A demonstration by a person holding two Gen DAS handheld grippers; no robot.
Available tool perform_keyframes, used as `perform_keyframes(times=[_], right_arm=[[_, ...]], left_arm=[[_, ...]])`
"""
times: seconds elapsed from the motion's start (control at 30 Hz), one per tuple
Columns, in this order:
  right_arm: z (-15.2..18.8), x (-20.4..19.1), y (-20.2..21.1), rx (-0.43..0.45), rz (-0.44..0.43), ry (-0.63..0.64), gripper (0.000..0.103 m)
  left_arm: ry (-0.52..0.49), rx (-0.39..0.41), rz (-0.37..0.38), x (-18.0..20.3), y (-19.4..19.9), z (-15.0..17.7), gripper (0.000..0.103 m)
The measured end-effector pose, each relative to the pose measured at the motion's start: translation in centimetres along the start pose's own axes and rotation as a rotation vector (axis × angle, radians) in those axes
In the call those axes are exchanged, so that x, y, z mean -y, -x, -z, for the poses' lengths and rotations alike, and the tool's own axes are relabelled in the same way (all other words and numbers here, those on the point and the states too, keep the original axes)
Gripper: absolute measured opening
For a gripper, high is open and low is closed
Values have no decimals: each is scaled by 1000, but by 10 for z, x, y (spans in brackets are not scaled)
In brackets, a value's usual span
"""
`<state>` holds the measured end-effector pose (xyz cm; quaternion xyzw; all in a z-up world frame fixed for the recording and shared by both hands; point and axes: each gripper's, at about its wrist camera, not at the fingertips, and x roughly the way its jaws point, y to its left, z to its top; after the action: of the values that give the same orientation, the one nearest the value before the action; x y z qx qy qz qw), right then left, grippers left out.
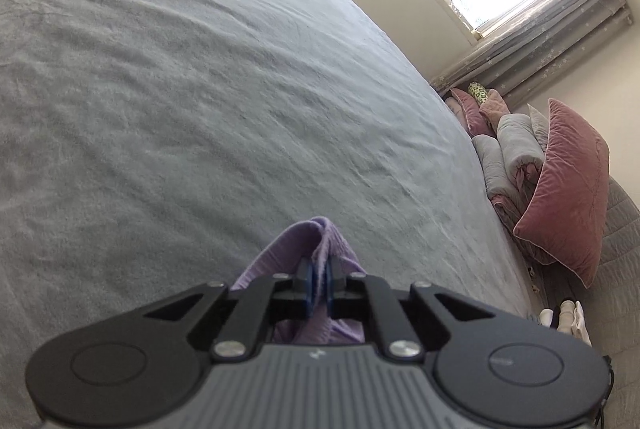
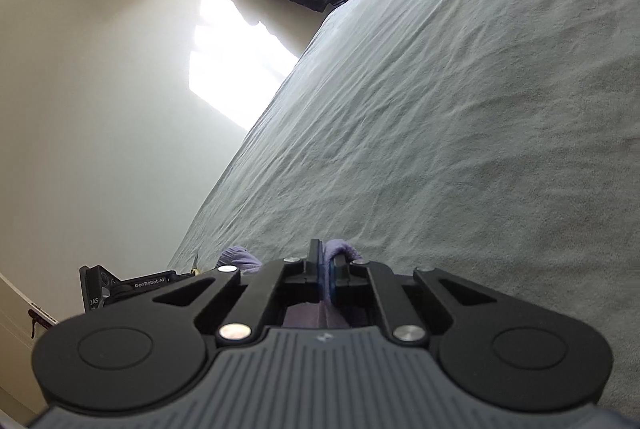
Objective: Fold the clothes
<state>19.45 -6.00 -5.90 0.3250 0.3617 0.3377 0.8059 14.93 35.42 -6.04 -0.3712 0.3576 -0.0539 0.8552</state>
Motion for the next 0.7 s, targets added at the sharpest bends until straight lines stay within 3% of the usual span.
perform_keyframes(times=[0.17, 0.27, 0.4, 0.47, 0.5, 0.53, 0.57, 0.6, 0.7], right_arm=[[-1, 19, -14, -11, 70, -38, 6], [0, 22, -18, -36, 89, -42, 5], [-4, 8, -15, -79, 116, -4, 12], [-4, -1, -11, -95, 148, 51, 15], [-2, -6, -8, -96, 166, 83, 23], [-1, -11, -4, -96, 183, 114, 40], [2, -17, 0, -91, 197, 150, 49], [5, -24, 3, -83, 210, 190, 54], [13, -47, 7, -75, 241, 313, 54]], left_arm=[[111, -23, 62, -15, -24, -9, 9], [122, -8, 62, -11, -20, -10, 15], [79, 61, -16, 0, 5, -9, 44], [86, 76, -68, -1, 19, -8, 51], [100, 77, -96, -3, 26, -6, 52], [117, 73, -114, -6, 31, -3, 52], [134, 69, -128, -10, 36, 0, 52], [150, 59, -122, -14, 38, 4, 50], [199, 43, -93, -25, 41, 13, 44]])
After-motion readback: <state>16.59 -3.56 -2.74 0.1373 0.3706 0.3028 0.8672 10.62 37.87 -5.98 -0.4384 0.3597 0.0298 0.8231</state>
